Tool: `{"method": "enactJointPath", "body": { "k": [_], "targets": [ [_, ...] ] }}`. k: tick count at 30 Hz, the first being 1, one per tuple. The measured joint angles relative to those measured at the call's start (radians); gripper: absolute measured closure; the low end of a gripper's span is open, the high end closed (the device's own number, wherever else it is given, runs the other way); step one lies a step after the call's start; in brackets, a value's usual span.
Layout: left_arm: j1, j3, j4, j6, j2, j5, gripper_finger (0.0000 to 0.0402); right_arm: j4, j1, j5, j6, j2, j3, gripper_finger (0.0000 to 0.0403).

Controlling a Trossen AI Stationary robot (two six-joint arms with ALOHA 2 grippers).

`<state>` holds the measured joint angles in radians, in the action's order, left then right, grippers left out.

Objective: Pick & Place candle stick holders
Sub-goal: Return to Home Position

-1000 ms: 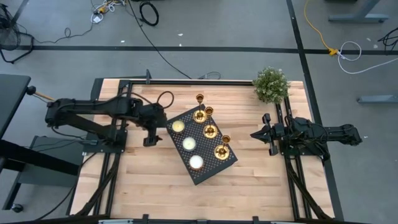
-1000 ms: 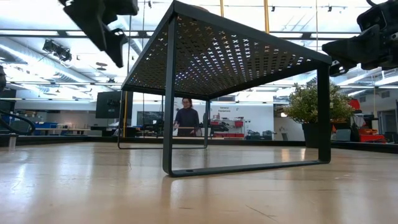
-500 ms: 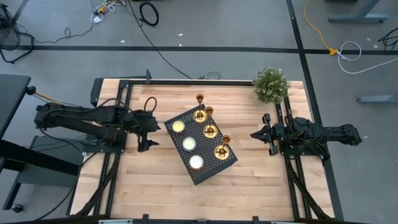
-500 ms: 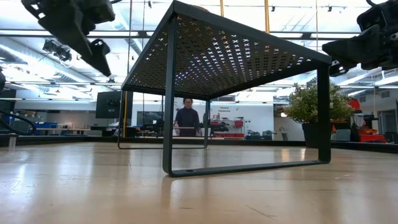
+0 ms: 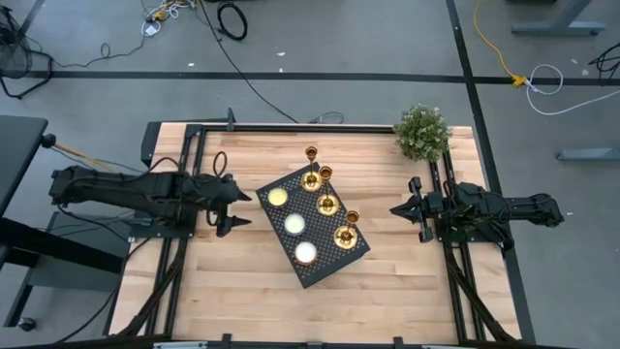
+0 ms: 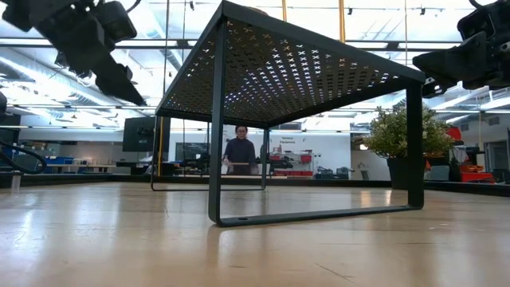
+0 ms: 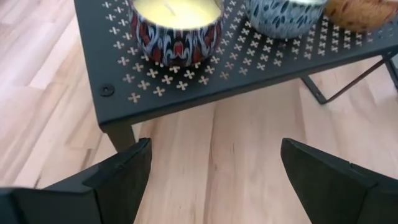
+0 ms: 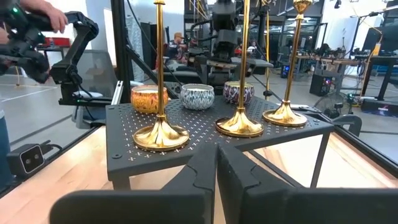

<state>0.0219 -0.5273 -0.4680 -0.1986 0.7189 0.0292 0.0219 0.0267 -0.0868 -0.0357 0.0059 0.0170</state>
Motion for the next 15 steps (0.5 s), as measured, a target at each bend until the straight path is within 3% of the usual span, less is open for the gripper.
{"method": "enactJointPath", "body": {
  "k": [7, 15],
  "targets": [
    [0.000, 0.134, 0.134, -0.009, -0.069, -0.033, 0.0044, 0.000, 0.000, 0.000, 0.000, 0.000, 0.000, 0.0385],
    [0.000, 0.249, 0.169, -0.045, -0.214, -0.034, 0.0050, 0.000, 0.000, 0.000, 0.000, 0.000, 0.000, 0.0385]
  ]
}}
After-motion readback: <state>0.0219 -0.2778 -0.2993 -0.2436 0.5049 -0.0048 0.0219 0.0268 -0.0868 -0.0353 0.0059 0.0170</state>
